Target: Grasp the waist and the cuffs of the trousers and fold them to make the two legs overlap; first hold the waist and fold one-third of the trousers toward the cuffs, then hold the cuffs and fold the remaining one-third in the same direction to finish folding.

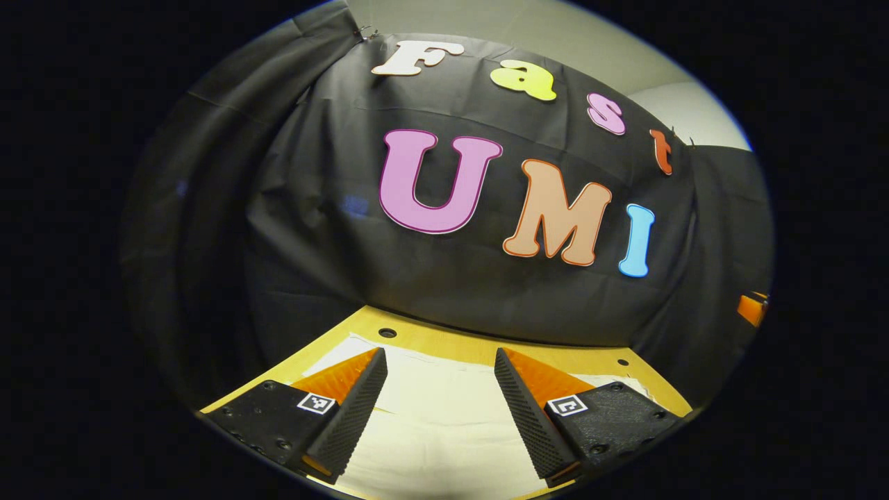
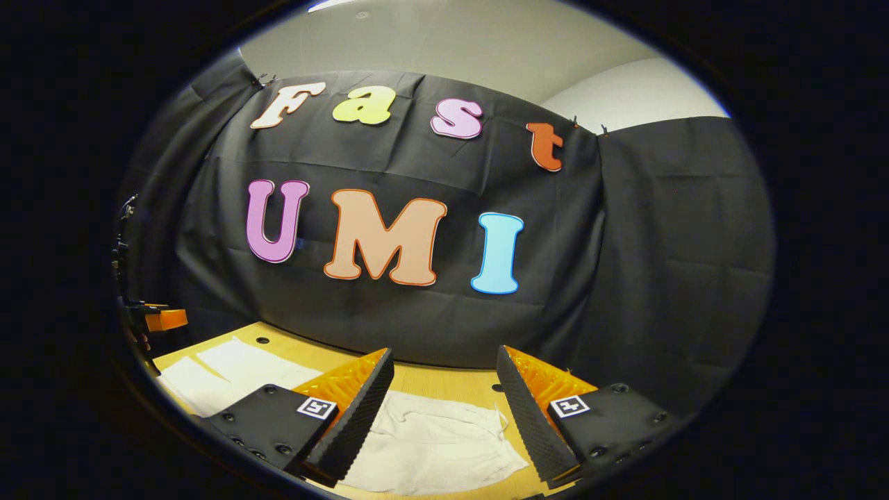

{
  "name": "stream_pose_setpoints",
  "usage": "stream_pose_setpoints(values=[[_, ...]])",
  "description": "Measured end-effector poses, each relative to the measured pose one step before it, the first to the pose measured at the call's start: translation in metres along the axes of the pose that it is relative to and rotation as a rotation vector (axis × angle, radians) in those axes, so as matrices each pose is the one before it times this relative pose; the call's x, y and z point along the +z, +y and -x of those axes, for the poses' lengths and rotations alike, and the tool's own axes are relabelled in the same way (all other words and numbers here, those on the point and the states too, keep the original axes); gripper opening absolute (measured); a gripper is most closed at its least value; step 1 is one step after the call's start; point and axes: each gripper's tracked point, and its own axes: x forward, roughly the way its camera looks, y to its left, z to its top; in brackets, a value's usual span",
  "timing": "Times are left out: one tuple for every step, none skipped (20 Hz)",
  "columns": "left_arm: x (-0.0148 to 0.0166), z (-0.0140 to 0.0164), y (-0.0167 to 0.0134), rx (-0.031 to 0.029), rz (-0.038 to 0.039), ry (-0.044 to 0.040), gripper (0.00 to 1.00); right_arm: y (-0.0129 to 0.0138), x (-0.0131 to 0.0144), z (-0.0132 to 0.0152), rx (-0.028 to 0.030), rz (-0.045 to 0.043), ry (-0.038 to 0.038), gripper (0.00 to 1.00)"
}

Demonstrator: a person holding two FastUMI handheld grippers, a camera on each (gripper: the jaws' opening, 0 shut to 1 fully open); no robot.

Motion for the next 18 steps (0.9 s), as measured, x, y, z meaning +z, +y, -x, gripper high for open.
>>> stream_pose_setpoints(values=[[-0.00083,-0.00021,-0.00093,-0.00648,-0.00312,0.00522,0.94,-0.00022,-0.00174,0.00044,-0.00100,0.00034,0.00271,0.96],[-0.00229,0.00022,-0.00115,-0.00847,-0.00509,0.00497,0.95,0.00027,-0.00202,0.00098,0.00101,-0.00048,0.00281,0.97],[-0.00438,-0.00029,-0.00030,-0.00881,-0.01126,0.01024,0.95,0.00134,-0.00204,-0.00060,0.00266,-0.00347,0.00614,0.96],[-0.00665,0.00056,-0.00086,-0.01306,-0.02228,0.01871,0.94,0.00061,-0.00362,0.00169,0.00378,-0.00443,0.00585,0.97],[-0.00845,0.00111,0.00121,-0.00979,-0.02753,0.01940,0.95,0.00205,-0.00287,0.00166,0.00451,-0.00474,0.00789,0.97],[-0.00659,0.00106,-0.00083,-0.01681,-0.02517,0.01961,0.95,0.00156,-0.00224,0.00031,0.00252,-0.00253,0.00717,0.96],[-0.00607,0.00213,-0.00180,-0.01974,-0.02182,0.01895,0.95,0.00111,-0.00377,-0.00041,0.00091,0.00156,0.01202,0.96],[-0.00651,0.00242,-0.00376,-0.02926,-0.01568,0.02087,0.95,0.00144,-0.00323,0.00076,0.00229,0.00194,0.00763,0.96],[-0.00985,0.00251,-0.00707,-0.04761,-0.01480,0.02793,0.95,0.00227,-0.00161,0.00249,0.00473,0.00196,0.00529,0.97],[-0.00936,0.00349,-0.00706,-0.04906,-0.03044,0.03093,0.95,0.00265,-0.00247,0.00163,0.00756,0.00136,0.00378,0.96],[-0.01225,-0.00028,-0.00374,-0.03555,-0.04258,0.03620,0.95,0.00325,-0.00145,0.00121,0.00708,0.00273,0.00212,0.96],[-0.01208,0.00310,-0.00101,-0.02730,-0.04328,0.04100,0.95,0.00277,-0.00164,-0.00011,0.00675,0.00175,0.00239,0.96],[-0.00749,0.00047,-0.00016,-0.02495,-0.03519,0.03132,0.95,0.00362,-0.00285,0.00186,0.00822,-0.00048,0.00353,0.96],[-0.00793,0.00141,-0.00069,-0.03169,-0.03038,0.02888,0.95,0.00305,-0.00354,-0.00054,0.00597,-0.00218,0.00686,0.96],[-0.01083,0.00299,-0.00171,-0.03298,-0.02801,0.03362,0.97,0.00408,-0.00430,0.00010,0.00758,-0.00270,0.00996,0.96],[-0.00824,0.00240,-0.00164,-0.03587,-0.02886,0.03285,0.95,0.00459,-0.00567,-0.00017,0.01096,-0.00278,0.01331,0.96],[-0.00959,0.00231,-0.00174,-0.03576,-0.03486,0.03463,0.95,0.00434,-0.00457,0.00024,0.00941,0.00154,0.01012,0.96],[-0.01505,0.00057,-0.00514,-0.03965,-0.03493,0.04350,0.95,0.00291,-0.00436,0.00055,0.00748,0.00661,0.00871,0.96]])
